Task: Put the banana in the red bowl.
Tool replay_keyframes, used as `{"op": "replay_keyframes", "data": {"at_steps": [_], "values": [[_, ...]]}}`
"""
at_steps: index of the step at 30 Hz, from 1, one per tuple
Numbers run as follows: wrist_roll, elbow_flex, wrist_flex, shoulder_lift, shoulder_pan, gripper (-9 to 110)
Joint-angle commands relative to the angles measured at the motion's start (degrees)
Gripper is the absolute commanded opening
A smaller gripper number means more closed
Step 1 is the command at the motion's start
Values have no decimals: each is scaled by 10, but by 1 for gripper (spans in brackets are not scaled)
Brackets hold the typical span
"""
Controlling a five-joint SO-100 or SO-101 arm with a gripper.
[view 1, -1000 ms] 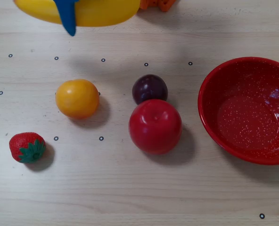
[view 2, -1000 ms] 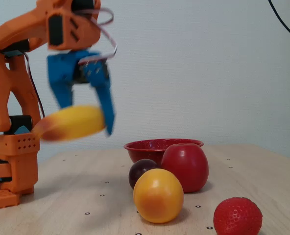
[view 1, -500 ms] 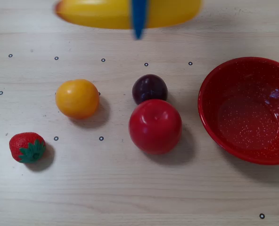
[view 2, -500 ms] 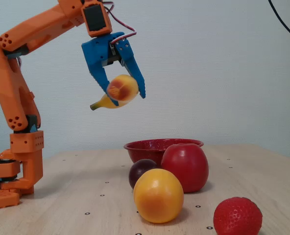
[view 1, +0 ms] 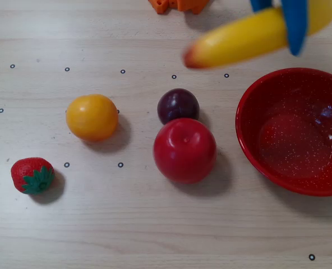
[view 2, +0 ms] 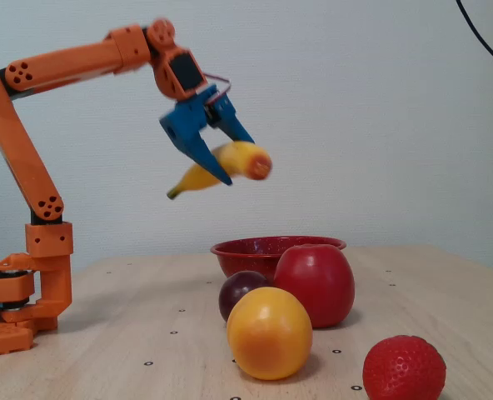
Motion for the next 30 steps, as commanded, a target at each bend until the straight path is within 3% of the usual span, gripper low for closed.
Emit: {"op": "replay_keyframes", "data": {"at_steps": [1,16,28,30], "values": [[-3,-14,-76,33,12,0],[31,53,-299,-116,38,0],[108,54,-337,-198,43,0],[112,48,-335,-205,40,8]]}}
